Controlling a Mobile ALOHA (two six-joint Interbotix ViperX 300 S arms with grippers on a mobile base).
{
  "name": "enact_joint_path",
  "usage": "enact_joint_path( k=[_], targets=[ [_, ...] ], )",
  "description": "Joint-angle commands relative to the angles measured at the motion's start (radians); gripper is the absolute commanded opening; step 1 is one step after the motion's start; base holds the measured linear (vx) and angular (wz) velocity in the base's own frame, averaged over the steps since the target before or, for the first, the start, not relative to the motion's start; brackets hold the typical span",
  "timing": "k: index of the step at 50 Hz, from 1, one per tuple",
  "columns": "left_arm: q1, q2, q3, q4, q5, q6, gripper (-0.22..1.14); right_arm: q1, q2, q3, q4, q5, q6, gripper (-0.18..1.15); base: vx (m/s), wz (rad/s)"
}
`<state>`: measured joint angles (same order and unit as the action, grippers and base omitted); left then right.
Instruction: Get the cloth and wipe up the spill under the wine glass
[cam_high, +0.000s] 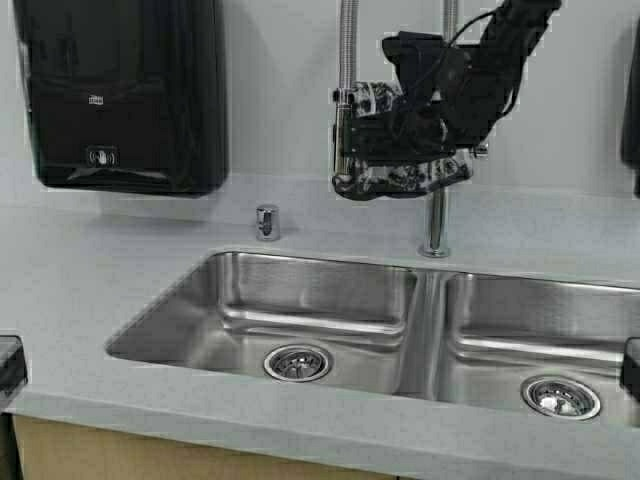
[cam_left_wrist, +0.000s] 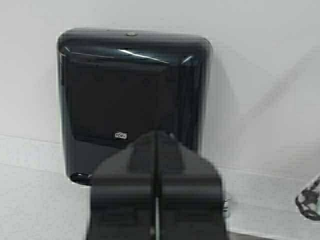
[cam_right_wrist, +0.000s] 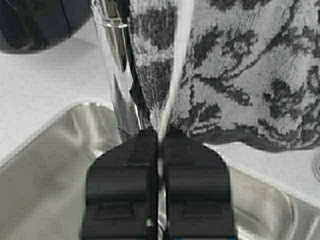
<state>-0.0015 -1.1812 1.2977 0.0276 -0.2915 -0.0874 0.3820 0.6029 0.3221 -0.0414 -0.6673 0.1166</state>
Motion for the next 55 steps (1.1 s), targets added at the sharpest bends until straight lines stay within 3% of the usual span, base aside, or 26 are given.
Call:
enact_joint_path(
  k=[1, 13, 20, 29, 45, 55],
  targets=[
    [0.0, 0.005, -0.008, -0.002, -0.003, 0.0, 0.02, 0.0, -0.083, 0.04, -0.002, -0.015, -0.005, 0.04, 0.0, 0.0],
    [0.0, -0.014, -0.005, 0.0, 0.0, -0.008, 0.02, 0.002, -0.393, 0.213, -0.017, -0.031, -0.009, 0.05, 0.0, 0.0],
    [0.0, -0.017, -0.005, -0.002, 0.002, -0.009, 0.02, 0.0, -0.597, 0.229, -0.032, 0.043, -0.009, 0.05, 0.0, 0.0],
    [0.0, -0.012, -0.003, -0.005, 0.003, -0.012, 0.02, 0.003, -0.767, 0.101, -0.034, 0.242, -0.008, 0.05, -0.01, -0.01],
    [0.0, -0.009, -0.002, -0.012, 0.003, -0.012, 0.02, 0.058, -0.882, -0.233, -0.043, 0.591, -0.008, 0.05, -0.04, -0.05],
    [0.0, -0.006, 0.0, -0.018, 0.003, -0.014, 0.02, 0.089, -0.957, -0.27, -0.044, 0.73, -0.008, 0.05, -0.08, -0.09]
  ],
)
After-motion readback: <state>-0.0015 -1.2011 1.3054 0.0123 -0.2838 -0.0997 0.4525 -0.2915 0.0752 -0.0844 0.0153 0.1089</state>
